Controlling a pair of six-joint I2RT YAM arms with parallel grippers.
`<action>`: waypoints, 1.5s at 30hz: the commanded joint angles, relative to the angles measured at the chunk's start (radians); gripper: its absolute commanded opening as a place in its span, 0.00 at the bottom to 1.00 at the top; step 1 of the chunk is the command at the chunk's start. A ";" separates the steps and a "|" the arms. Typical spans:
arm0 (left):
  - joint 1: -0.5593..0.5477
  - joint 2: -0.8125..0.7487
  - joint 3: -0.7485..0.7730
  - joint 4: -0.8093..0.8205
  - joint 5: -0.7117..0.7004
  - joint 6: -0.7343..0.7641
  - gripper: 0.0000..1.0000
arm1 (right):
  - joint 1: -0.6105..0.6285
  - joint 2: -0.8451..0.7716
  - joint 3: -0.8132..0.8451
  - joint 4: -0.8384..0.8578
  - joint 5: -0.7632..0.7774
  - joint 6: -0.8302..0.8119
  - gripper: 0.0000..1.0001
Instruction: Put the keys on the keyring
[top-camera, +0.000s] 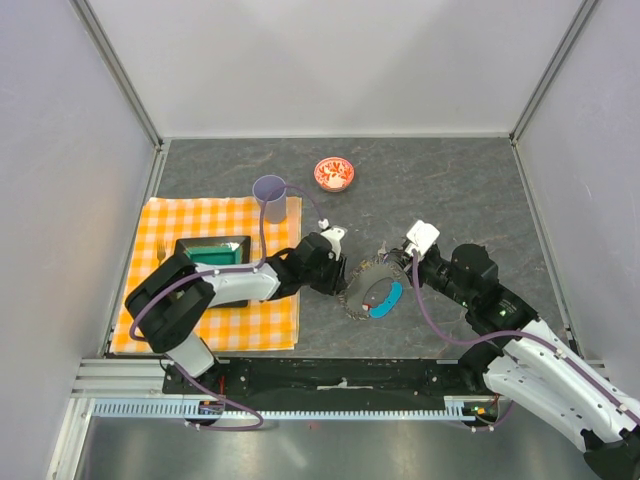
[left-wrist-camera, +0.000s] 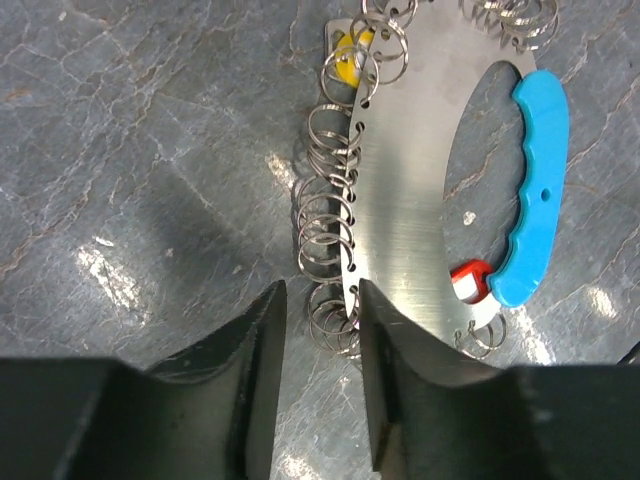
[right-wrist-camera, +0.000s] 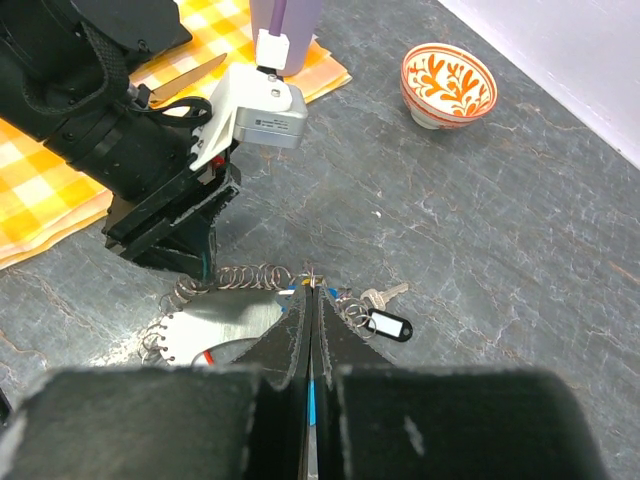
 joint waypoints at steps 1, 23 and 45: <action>-0.001 0.018 0.059 0.037 0.022 0.064 0.46 | 0.005 -0.007 0.006 0.043 -0.015 0.012 0.00; -0.048 0.181 0.218 -0.274 -0.043 0.181 0.15 | 0.003 -0.006 0.006 0.043 -0.017 0.011 0.00; -0.101 0.184 0.419 -0.308 -0.189 0.225 0.02 | 0.005 -0.016 0.006 0.044 0.014 0.009 0.00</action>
